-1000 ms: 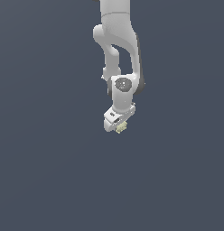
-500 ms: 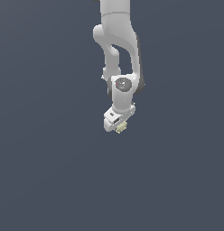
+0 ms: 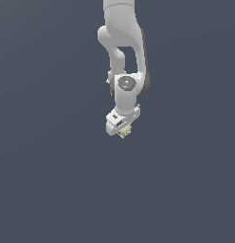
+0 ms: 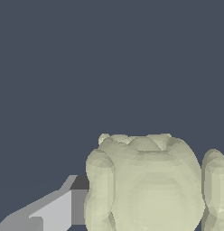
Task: Pick up the object and move it to a goal position.
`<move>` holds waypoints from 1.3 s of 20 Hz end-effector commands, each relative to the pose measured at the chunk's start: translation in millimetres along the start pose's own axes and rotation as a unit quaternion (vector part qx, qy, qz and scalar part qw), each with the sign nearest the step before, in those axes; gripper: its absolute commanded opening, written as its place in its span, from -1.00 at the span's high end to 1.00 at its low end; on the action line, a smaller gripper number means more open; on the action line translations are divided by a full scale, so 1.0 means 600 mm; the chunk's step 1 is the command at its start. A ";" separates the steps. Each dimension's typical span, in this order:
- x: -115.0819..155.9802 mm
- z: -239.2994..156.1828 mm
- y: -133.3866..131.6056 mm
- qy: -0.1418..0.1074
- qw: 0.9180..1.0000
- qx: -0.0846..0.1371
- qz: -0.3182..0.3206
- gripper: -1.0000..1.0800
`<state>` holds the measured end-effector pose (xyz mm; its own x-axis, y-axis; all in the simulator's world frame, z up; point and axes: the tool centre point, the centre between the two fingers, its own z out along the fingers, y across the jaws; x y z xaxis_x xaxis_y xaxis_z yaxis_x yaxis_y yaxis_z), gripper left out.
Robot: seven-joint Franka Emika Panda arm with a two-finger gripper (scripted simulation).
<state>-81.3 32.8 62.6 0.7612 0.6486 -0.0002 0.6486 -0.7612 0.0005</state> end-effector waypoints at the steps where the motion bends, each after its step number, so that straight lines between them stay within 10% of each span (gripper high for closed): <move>1: -0.009 -0.021 0.007 0.000 1.000 0.000 0.000 1.00; 26: -0.149 -0.342 0.113 0.001 1.000 0.001 0.000 1.00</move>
<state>-104.7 -73.0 260.9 0.7610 0.6487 0.0025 0.6487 -0.7610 -0.0004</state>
